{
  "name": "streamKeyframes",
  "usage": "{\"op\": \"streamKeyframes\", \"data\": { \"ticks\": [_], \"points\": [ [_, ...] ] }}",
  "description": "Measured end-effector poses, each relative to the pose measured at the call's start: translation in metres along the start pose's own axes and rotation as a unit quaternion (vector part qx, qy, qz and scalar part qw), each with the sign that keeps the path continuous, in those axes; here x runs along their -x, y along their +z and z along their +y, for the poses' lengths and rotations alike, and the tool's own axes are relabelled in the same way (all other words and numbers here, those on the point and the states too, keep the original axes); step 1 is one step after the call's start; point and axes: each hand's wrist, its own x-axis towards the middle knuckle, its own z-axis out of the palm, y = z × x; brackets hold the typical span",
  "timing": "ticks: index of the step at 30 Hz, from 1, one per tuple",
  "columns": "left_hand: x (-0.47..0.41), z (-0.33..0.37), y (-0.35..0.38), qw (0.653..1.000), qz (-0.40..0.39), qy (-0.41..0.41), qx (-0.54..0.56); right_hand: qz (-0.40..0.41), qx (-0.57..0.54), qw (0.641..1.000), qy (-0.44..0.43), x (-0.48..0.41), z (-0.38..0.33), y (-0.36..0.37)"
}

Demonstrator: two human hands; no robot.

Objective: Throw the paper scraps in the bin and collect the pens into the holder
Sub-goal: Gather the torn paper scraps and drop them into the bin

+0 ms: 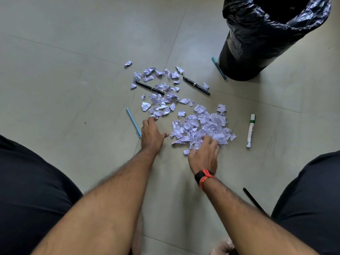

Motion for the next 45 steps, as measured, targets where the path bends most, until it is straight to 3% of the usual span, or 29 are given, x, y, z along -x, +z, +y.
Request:
{"op": "streamKeyframes", "data": {
  "ticks": [1, 3, 5, 6, 10, 13, 16, 20, 23, 28, 31, 34, 39, 42, 45],
  "points": [
    [-0.001, 0.003, 0.001, 1.0, -0.011, -0.018, 0.003, 0.009, -0.056, 0.993, 0.106, 0.008, 0.003, 0.002],
    [0.003, 0.008, 0.01, 0.998, -0.049, -0.035, 0.004, 0.008, -0.17, 0.937, 0.304, 0.022, 0.008, 0.012],
    [0.015, 0.009, 0.024, 0.997, -0.08, -0.019, -0.002, 0.009, -0.234, 0.886, 0.401, 0.029, 0.009, 0.022],
    [0.021, 0.01, 0.031, 0.996, -0.089, -0.005, -0.002, 0.015, -0.249, 0.878, 0.409, 0.028, 0.008, 0.027],
    [0.041, 0.013, 0.05, 0.991, -0.119, 0.067, 0.011, 0.04, -0.296, 0.887, 0.351, 0.009, -0.009, 0.028],
    [0.043, 0.018, 0.05, 0.986, -0.131, 0.099, 0.015, 0.113, -0.313, 0.884, 0.328, -0.011, -0.011, 0.016],
    [0.029, 0.022, 0.033, 0.994, -0.042, 0.1, 0.011, 0.173, -0.281, 0.903, 0.274, -0.044, 0.003, -0.003],
    [-0.016, 0.019, 0.003, 0.996, 0.069, 0.059, -0.023, 0.097, -0.165, 0.969, 0.157, -0.128, 0.012, -0.032],
    [-0.046, 0.017, -0.009, 0.996, 0.055, 0.021, -0.063, -0.011, -0.048, 0.997, 0.067, -0.182, 0.011, -0.045],
    [-0.071, 0.011, -0.013, 0.987, -0.041, 0.01, -0.153, -0.083, 0.057, 0.993, -0.056, -0.182, 0.002, -0.034],
    [-0.072, 0.008, -0.006, 0.976, -0.079, 0.012, -0.201, -0.024, 0.065, 0.991, -0.118, -0.174, -0.011, -0.027],
    [-0.072, 0.008, -0.002, 0.981, -0.057, 0.008, -0.184, 0.04, 0.036, 0.988, -0.146, -0.201, -0.032, -0.031],
    [-0.076, 0.006, -0.002, 0.994, -0.052, -0.024, -0.098, -0.074, 0.14, 0.956, -0.247, -0.257, -0.052, -0.028],
    [-0.073, 0.005, -0.006, 0.996, -0.054, -0.036, -0.056, -0.095, 0.186, 0.951, -0.227, -0.258, -0.039, -0.027],
    [-0.069, 0.007, -0.011, 0.997, -0.055, -0.042, -0.046, -0.039, 0.171, 0.97, -0.169, -0.233, -0.01, -0.032]
  ]
}}
